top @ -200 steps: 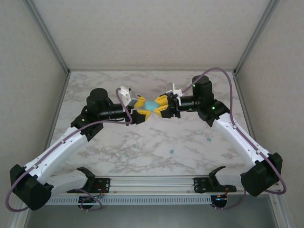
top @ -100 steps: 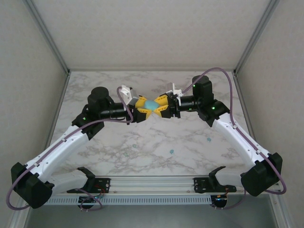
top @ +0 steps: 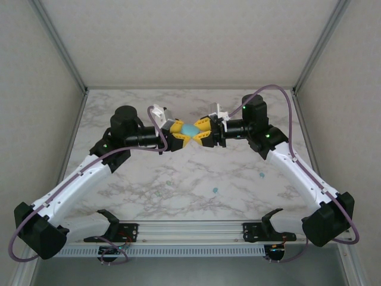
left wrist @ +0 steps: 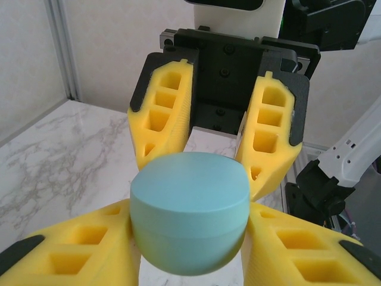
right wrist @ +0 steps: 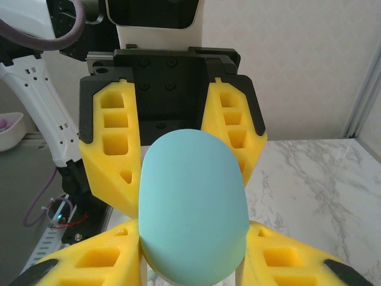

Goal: Insert the wireless bluetooth earbuds into the charging case

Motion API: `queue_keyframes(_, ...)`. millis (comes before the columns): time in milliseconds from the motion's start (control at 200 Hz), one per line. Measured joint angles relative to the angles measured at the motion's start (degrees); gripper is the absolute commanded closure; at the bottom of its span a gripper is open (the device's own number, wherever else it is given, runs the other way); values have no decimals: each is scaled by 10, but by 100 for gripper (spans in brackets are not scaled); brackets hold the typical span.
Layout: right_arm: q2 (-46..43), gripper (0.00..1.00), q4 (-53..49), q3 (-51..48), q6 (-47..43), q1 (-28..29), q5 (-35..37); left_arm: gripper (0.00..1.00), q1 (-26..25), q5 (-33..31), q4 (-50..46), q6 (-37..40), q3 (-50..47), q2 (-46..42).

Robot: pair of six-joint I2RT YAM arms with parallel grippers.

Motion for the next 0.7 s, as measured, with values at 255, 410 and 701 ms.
queue_keyframes(255, 0, 53, -3, -1, -1, 0, 8, 73, 0, 0, -10, 6, 7, 7)
queue_keyframes(410, 0, 46, -15, -1, -2, 4, 20, 78, -3, -3, -15, 14, 6, 6)
queue_keyframes(701, -2, 44, -19, -1, 19, 4, 23, 81, -7, -16, -20, 48, -2, -10)
